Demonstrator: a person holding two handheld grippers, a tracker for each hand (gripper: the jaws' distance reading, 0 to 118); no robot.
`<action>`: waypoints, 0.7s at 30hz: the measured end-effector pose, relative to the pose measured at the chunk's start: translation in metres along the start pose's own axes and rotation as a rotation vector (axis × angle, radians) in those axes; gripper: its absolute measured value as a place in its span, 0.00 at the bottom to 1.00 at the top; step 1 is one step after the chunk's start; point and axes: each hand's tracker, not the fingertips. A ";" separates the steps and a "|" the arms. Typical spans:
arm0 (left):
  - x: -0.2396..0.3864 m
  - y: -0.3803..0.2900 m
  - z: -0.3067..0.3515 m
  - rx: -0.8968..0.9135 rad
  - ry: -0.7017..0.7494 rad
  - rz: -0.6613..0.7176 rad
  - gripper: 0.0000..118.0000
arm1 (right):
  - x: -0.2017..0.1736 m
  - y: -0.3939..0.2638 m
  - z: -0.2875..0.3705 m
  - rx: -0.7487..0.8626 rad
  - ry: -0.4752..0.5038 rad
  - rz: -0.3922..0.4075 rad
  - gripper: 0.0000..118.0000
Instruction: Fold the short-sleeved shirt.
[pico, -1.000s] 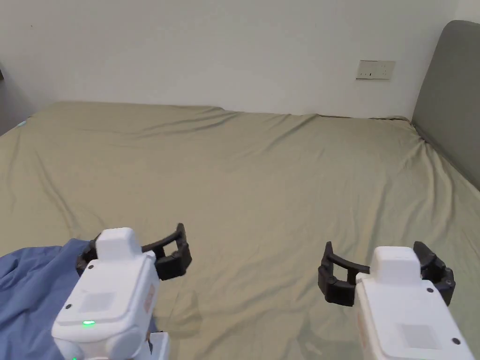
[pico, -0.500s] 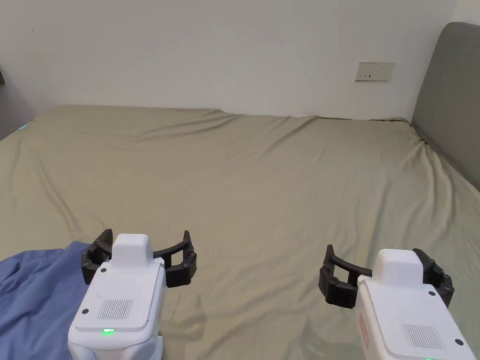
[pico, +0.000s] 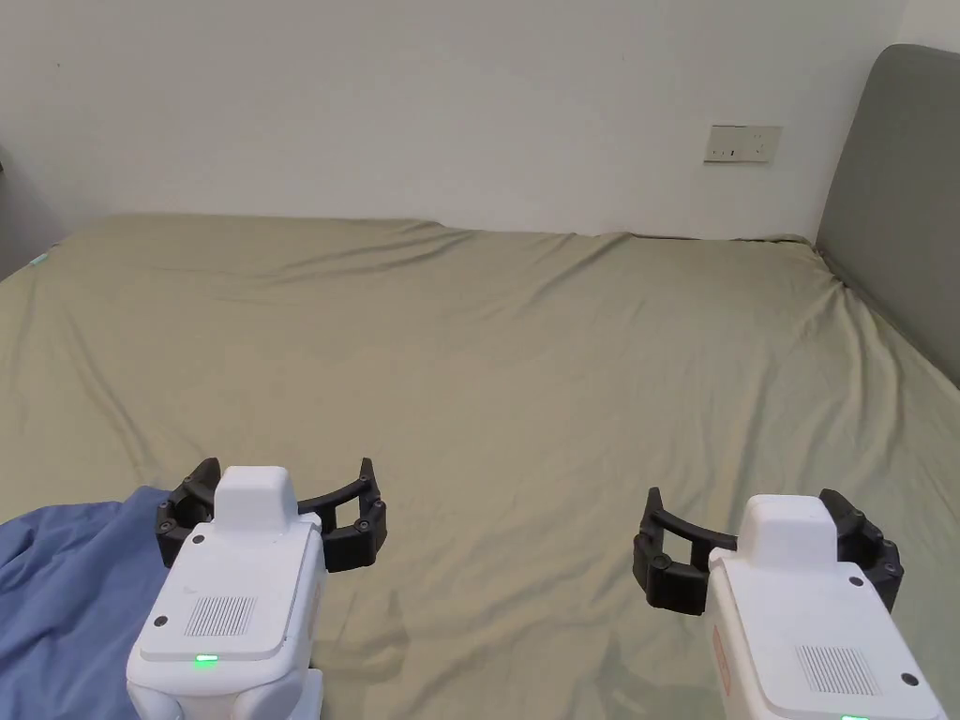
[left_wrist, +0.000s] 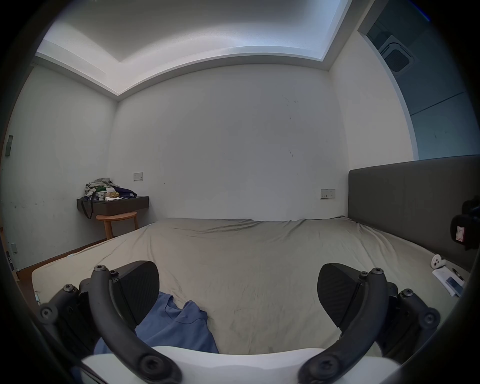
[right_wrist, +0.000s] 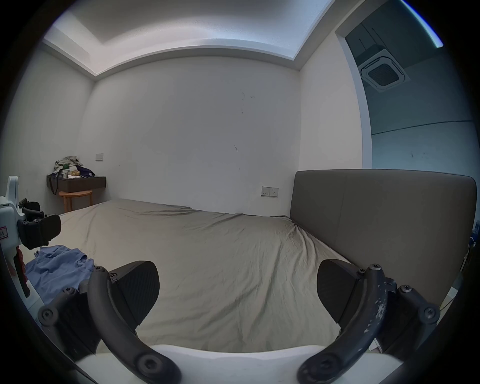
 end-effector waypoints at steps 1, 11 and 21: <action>0.000 0.000 0.000 0.001 0.001 0.000 1.00 | -0.001 0.000 0.000 0.000 -0.003 0.003 1.00; 0.001 -0.001 0.001 0.009 -0.006 -0.017 1.00 | -0.001 0.001 0.000 0.003 -0.003 0.005 1.00; 0.001 0.000 0.000 0.014 -0.002 -0.017 1.00 | -0.001 0.003 -0.001 0.004 -0.003 0.003 1.00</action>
